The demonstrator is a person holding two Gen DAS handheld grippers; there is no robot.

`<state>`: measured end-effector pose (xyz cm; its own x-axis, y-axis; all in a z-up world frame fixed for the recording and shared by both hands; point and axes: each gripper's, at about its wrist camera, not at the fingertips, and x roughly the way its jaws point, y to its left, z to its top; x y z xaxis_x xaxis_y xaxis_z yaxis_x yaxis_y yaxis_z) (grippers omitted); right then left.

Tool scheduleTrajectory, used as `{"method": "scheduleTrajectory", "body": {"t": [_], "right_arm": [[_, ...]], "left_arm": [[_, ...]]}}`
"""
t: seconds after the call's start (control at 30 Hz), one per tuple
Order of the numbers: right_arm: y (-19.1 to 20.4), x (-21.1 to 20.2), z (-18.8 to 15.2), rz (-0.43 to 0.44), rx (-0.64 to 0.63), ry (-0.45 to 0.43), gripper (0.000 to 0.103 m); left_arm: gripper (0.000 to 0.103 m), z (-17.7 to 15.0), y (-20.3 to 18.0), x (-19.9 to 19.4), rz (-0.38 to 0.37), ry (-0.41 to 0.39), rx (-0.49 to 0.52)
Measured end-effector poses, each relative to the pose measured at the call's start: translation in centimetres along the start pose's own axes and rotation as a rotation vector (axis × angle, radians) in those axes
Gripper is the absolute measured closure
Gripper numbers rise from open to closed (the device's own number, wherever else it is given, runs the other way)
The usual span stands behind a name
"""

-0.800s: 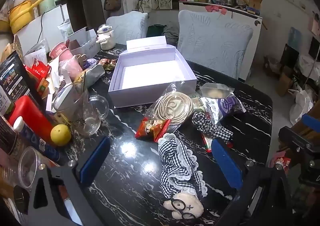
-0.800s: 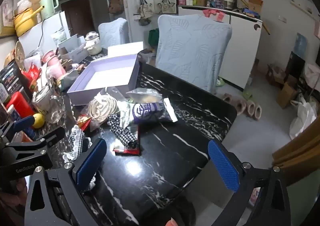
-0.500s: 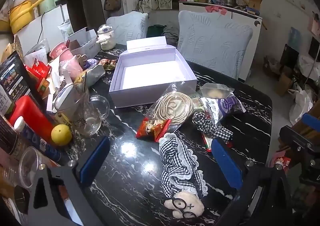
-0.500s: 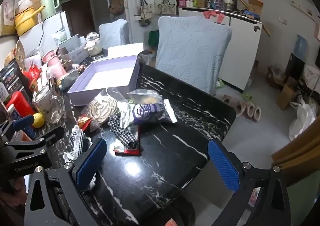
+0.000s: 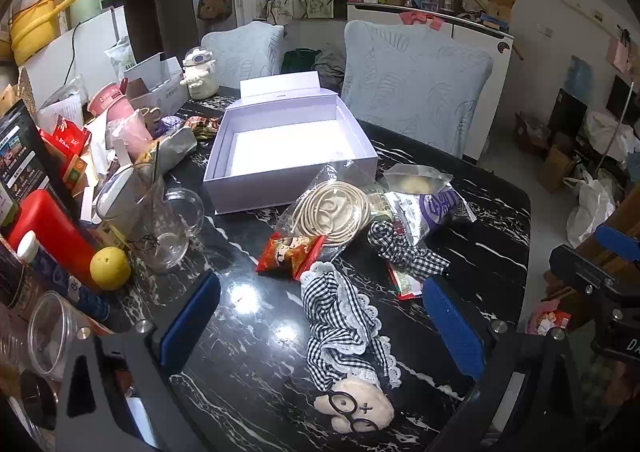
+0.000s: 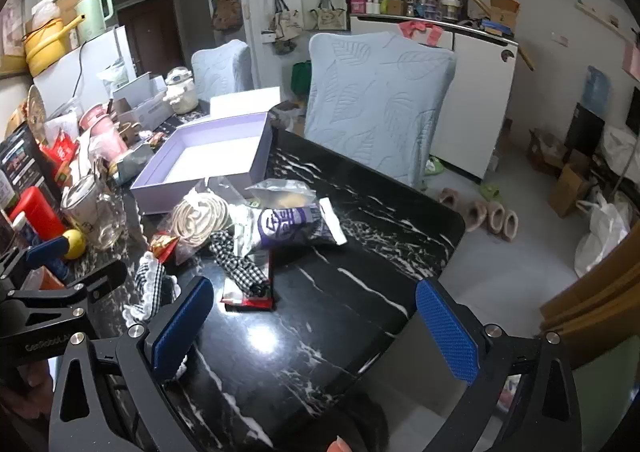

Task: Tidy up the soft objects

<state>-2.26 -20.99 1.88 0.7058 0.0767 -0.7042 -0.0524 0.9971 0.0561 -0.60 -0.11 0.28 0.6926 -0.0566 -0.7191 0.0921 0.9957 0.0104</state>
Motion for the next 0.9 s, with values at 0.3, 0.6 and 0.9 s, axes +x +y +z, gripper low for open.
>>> {"method": "scheduleTrajectory", "body": {"t": [0.3, 0.6, 0.9], "right_arm": [[-0.20, -0.37, -0.12, -0.013, 0.000, -0.010, 0.000], [-0.52, -0.44, -0.24, -0.017, 0.004, -0.011, 0.000], [-0.55, -0.45, -0.30, -0.017, 0.004, -0.012, 0.000]], "left_arm": [[0.000, -0.08, -0.02, 0.40, -0.032, 0.023, -0.010], [0.000, -0.24, -0.51, 0.25, -0.029, 0.017, 0.005], [0.000, -0.24, -0.51, 0.26, -0.030, 0.018, 0.005]]}}
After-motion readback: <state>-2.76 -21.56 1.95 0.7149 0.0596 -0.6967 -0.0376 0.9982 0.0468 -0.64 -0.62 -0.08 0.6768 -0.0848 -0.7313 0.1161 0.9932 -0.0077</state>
